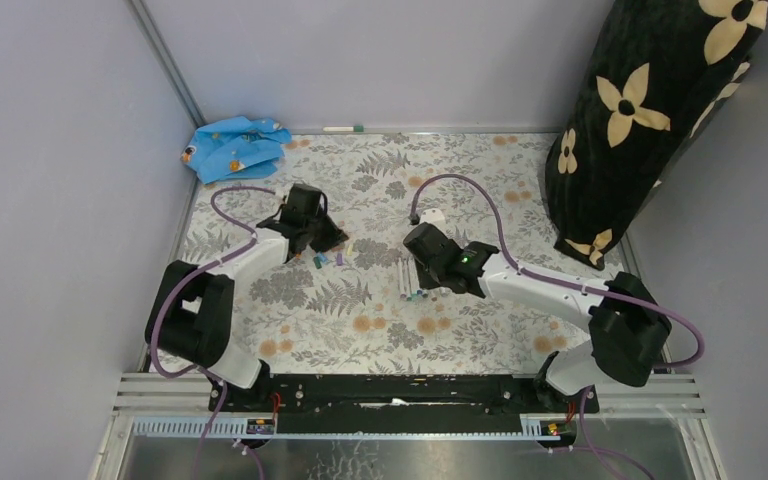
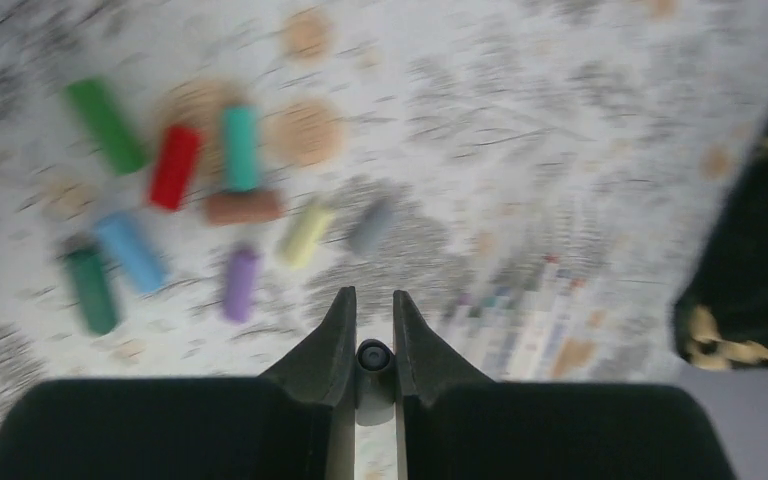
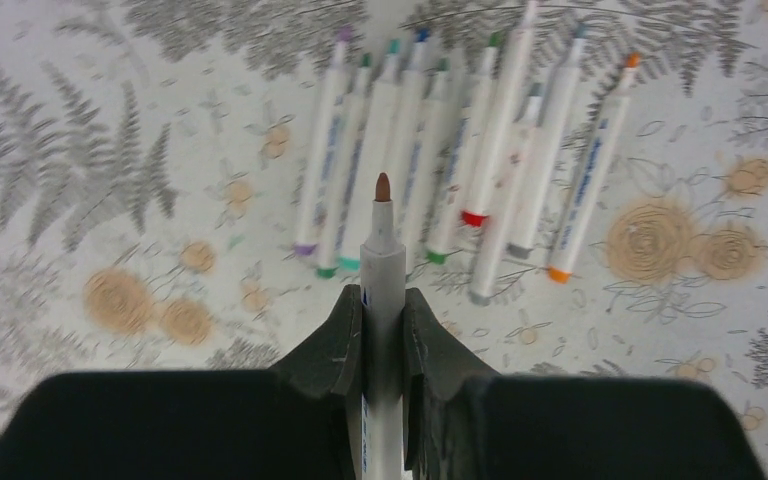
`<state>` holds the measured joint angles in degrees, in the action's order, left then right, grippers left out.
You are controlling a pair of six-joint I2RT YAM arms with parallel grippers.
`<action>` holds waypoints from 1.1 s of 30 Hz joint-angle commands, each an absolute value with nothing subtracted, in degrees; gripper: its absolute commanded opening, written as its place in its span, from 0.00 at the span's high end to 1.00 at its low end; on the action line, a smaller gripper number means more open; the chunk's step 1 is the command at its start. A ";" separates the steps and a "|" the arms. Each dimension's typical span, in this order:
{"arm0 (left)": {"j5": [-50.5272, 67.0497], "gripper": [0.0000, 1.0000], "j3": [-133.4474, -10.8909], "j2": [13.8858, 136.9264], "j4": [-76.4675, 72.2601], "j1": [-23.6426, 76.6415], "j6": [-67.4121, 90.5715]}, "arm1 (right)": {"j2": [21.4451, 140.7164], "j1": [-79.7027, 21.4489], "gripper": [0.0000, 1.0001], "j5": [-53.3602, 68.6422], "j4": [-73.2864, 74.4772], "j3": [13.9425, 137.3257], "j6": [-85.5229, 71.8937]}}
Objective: Open the pen caps
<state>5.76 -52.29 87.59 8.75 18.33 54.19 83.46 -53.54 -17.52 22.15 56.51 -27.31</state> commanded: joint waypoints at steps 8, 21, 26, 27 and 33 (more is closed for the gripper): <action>-5.87 0.84 -47.99 91.15 12.77 18.37 52.73 | 90.22 -45.61 0.99 -22.63 16.52 56.03 -25.52; -5.80 0.51 -46.33 92.95 10.85 18.40 53.71 | 96.28 -44.67 0.88 -21.28 14.41 58.68 -24.67; -5.68 0.43 -46.41 91.78 10.81 18.44 53.95 | 97.36 -44.71 0.74 -20.92 14.15 59.19 -24.69; -5.65 0.42 -46.37 91.44 10.81 18.46 53.95 | 97.46 -44.66 0.73 -20.85 14.15 59.23 -24.69; -5.77 0.35 -46.60 90.30 11.07 18.45 53.88 | 97.72 -44.66 0.66 -20.53 14.54 59.70 -24.66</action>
